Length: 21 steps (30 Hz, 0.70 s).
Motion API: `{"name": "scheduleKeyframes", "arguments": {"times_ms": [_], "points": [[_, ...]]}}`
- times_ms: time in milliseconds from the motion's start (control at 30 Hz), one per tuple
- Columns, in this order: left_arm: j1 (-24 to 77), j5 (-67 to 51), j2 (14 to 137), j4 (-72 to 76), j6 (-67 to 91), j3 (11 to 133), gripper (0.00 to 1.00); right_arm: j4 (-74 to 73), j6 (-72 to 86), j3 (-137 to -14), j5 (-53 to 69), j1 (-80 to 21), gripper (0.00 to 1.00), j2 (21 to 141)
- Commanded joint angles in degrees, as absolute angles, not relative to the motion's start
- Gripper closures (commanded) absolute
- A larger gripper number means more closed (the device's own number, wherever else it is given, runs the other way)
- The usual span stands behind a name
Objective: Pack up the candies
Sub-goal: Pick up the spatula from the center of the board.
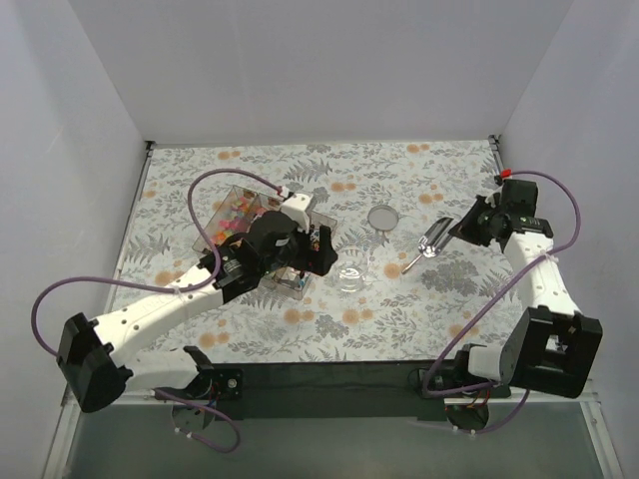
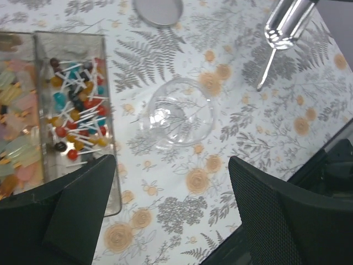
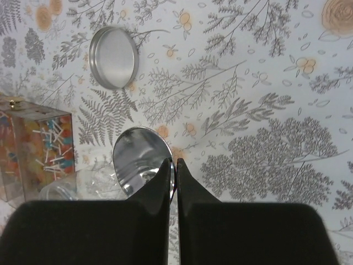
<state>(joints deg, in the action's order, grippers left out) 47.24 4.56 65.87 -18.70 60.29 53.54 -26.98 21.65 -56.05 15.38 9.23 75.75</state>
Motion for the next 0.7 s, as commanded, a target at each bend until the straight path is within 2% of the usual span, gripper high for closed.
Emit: {"name": "scheduleKeyframes", "arguments": {"times_ms": [0, 233, 400, 667], "points": [[52.55, 6.15, 69.94, -15.30, 58.89, 58.09, 0.17, -32.78, 27.59, -54.15, 15.38, 7.83, 0.99, 69.63], [62.13, 8.52, 81.19, -15.38, 54.41, 67.05, 0.18, -37.00, 31.72, -50.37, 17.22, 4.57, 0.99, 60.48], [67.58, 9.75, 88.32, -17.57, 51.16, 72.67, 0.23, -38.14, 32.61, -48.34, 19.07, 4.31, 0.99, 56.96], [70.48, 13.36, 97.90, -21.27, 51.86, 79.97, 0.40, -39.90, 32.52, -47.55, 20.13, 4.22, 0.99, 54.85]]}}
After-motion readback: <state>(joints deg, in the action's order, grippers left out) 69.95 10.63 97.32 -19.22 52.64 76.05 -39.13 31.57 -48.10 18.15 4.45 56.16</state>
